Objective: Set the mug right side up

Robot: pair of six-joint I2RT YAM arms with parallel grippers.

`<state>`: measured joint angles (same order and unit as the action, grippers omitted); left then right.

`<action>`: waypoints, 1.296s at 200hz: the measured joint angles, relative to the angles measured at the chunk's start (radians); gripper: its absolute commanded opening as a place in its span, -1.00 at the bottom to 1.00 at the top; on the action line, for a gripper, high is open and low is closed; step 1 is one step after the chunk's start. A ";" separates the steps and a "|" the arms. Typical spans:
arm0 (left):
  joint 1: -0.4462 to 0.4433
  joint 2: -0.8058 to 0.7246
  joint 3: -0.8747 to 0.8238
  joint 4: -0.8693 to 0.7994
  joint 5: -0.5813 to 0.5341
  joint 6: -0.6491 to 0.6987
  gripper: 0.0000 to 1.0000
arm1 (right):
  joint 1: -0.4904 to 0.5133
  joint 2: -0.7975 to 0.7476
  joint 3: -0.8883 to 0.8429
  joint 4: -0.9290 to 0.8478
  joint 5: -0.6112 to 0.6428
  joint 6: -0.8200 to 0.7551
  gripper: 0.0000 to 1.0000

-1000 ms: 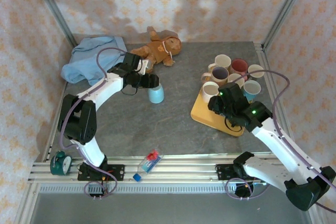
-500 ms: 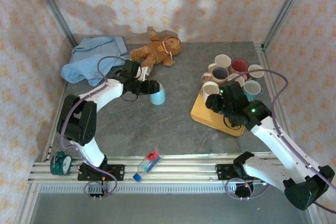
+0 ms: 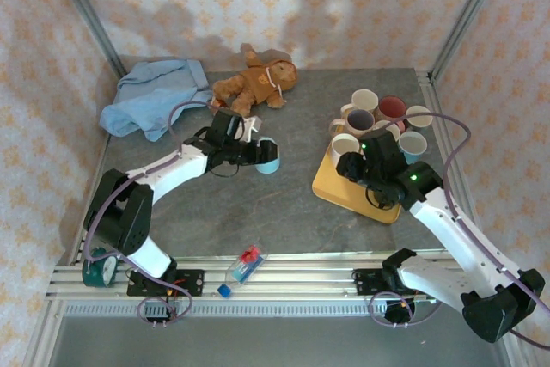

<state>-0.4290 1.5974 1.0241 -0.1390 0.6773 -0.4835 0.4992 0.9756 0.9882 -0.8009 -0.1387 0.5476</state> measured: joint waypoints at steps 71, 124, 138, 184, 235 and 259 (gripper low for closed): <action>0.087 -0.050 0.113 -0.148 -0.058 0.100 0.44 | -0.010 -0.031 -0.005 0.002 -0.013 -0.003 -0.04; 0.107 0.077 0.195 -0.182 -0.055 0.240 0.40 | -0.010 -0.032 -0.007 0.006 -0.019 -0.002 -0.03; 0.108 0.112 0.195 -0.180 -0.047 0.258 0.39 | -0.010 -0.032 -0.007 0.006 -0.020 -0.002 -0.03; 0.108 0.172 0.195 -0.163 -0.007 0.293 0.34 | -0.009 -0.033 -0.007 0.006 -0.024 0.001 -0.03; 0.108 0.174 0.177 -0.102 0.007 0.290 0.28 | -0.010 -0.033 -0.007 0.009 -0.035 0.010 -0.03; 0.109 0.166 0.114 -0.051 0.019 0.264 0.27 | -0.009 -0.033 -0.007 0.009 -0.039 0.013 -0.03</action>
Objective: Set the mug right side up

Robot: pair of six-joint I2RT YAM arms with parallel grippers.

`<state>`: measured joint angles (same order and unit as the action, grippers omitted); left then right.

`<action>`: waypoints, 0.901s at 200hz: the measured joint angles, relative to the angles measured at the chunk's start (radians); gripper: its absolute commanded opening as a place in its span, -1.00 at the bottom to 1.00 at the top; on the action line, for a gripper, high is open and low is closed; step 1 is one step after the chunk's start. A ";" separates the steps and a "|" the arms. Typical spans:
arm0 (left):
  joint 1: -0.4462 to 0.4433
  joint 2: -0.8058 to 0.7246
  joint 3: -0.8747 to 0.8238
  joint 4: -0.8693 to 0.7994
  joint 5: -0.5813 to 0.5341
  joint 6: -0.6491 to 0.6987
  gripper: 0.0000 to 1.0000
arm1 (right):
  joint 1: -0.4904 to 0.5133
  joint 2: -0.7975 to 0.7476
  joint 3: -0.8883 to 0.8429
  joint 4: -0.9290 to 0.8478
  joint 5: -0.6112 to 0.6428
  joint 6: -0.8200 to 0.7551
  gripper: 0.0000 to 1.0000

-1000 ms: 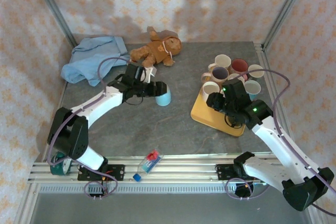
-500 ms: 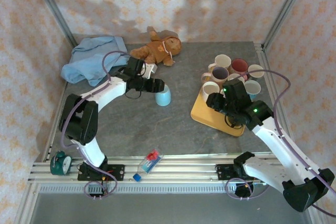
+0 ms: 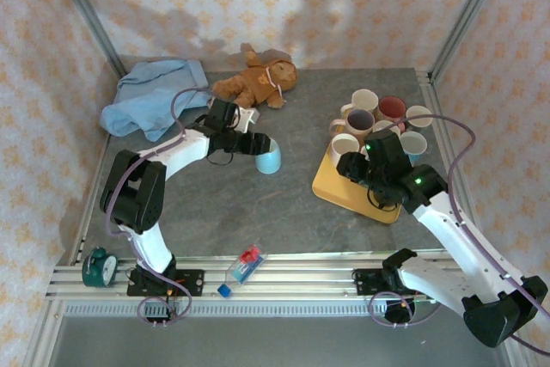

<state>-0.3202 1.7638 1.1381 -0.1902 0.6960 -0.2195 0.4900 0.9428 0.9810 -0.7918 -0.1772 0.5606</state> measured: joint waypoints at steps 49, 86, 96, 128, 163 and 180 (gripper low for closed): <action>-0.021 -0.103 -0.149 0.099 0.005 -0.109 0.27 | 0.000 0.000 0.000 0.000 -0.007 0.003 -0.03; -0.116 -0.146 -0.180 0.130 0.002 -0.200 0.28 | 0.000 0.000 0.000 0.000 -0.011 0.004 -0.03; -0.150 -0.160 -0.183 0.138 -0.001 -0.223 0.29 | 0.000 -0.002 0.000 0.000 -0.011 0.007 -0.03; -0.213 -0.217 -0.192 0.151 -0.005 -0.273 0.35 | 0.000 -0.016 -0.003 0.001 -0.011 0.008 -0.03; -0.205 -0.246 -0.151 0.082 -0.062 -0.229 0.37 | 0.000 -0.023 -0.010 0.001 -0.014 0.011 -0.03; -0.182 -0.238 -0.092 0.019 -0.082 -0.190 0.37 | 0.000 -0.022 -0.011 0.000 -0.022 0.011 -0.03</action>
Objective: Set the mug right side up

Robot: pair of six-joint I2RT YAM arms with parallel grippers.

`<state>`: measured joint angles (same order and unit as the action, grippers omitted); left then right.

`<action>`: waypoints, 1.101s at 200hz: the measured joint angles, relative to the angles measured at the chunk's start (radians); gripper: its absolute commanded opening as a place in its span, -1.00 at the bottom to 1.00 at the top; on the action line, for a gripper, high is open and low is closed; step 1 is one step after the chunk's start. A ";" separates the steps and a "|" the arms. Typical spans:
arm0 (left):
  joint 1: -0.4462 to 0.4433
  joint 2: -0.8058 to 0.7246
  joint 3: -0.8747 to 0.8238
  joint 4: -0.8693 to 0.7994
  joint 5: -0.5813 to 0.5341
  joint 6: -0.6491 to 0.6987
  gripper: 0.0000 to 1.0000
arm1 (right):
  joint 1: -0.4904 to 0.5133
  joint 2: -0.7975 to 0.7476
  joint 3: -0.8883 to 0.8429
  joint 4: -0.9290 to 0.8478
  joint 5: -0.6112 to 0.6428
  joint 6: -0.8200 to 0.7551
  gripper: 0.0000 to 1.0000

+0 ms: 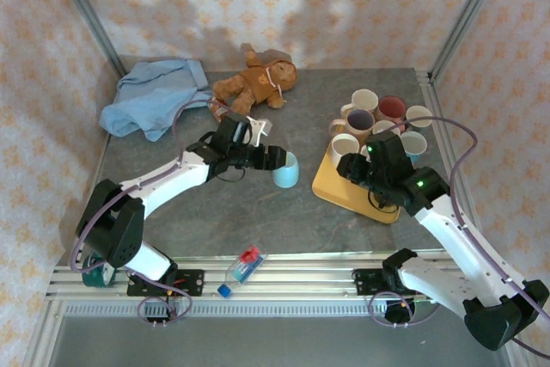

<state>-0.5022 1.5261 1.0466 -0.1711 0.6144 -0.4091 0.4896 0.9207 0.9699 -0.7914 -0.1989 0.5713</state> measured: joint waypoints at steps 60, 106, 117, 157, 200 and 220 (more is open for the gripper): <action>0.122 0.108 0.159 -0.137 0.004 0.290 0.21 | 0.000 0.083 0.000 0.003 -0.079 -0.041 -0.07; 0.201 0.189 0.346 -0.353 0.049 0.805 0.22 | 0.000 0.124 0.009 0.003 -0.113 -0.096 -0.06; 0.201 0.213 0.386 -0.396 0.056 0.935 0.27 | 0.000 0.128 0.014 0.003 -0.117 -0.111 -0.06; 0.198 0.268 0.409 -0.471 0.058 1.332 0.39 | 0.000 0.139 0.035 -0.004 -0.127 -0.174 -0.05; 0.196 0.379 0.482 -0.497 0.062 1.612 0.43 | -0.013 0.210 0.088 -0.017 -0.208 -0.241 -0.05; 0.195 0.384 0.482 -0.509 0.073 1.719 0.45 | -0.044 0.259 0.119 -0.023 -0.272 -0.255 -0.05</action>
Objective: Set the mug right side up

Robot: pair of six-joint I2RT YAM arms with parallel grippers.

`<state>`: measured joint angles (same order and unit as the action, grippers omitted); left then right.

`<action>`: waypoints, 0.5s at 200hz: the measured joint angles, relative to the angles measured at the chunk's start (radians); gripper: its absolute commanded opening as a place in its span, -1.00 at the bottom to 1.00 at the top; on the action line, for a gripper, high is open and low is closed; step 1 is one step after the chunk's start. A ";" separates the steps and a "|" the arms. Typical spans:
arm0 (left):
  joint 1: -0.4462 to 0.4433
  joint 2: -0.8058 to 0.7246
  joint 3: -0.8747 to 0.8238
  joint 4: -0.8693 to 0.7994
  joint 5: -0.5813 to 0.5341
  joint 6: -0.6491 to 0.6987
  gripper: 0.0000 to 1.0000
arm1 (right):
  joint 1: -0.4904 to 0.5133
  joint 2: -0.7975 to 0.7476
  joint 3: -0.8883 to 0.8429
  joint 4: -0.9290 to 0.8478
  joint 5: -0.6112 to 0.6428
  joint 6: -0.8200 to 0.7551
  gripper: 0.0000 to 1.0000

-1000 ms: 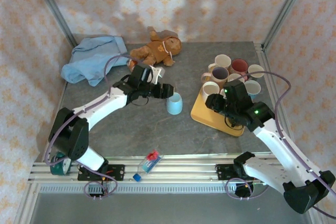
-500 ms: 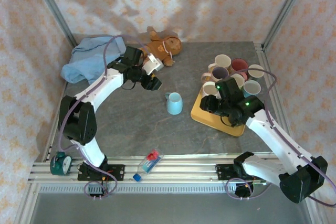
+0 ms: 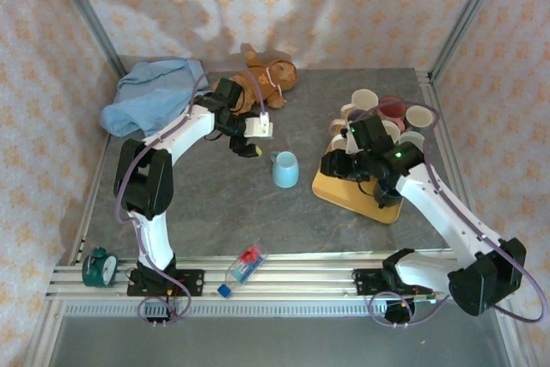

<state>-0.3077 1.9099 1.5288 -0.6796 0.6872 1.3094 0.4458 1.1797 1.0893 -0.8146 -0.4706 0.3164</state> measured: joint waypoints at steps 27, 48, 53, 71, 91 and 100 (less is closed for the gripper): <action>-0.015 0.020 0.020 -0.013 0.008 0.107 0.40 | -0.038 0.048 0.024 0.000 -0.071 0.000 -0.05; -0.040 0.060 0.053 -0.031 0.008 0.164 0.34 | -0.053 0.058 0.027 -0.001 -0.101 0.000 -0.05; -0.048 0.072 0.062 -0.038 0.006 0.180 0.33 | -0.056 0.058 0.027 -0.002 -0.107 -0.001 -0.05; -0.074 0.099 0.079 -0.062 -0.011 0.227 0.25 | -0.068 0.058 0.032 -0.008 -0.125 -0.002 -0.05; -0.098 0.126 0.103 -0.095 -0.027 0.263 0.13 | -0.086 0.058 0.033 -0.011 -0.140 -0.004 -0.05; -0.106 0.139 0.118 -0.104 -0.034 0.272 0.09 | -0.091 0.058 0.033 -0.013 -0.143 -0.004 -0.05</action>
<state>-0.4137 2.0487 1.6470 -0.7834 0.6529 1.5814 0.3546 1.2381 1.1225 -0.8276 -0.6140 0.3122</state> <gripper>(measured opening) 0.569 0.475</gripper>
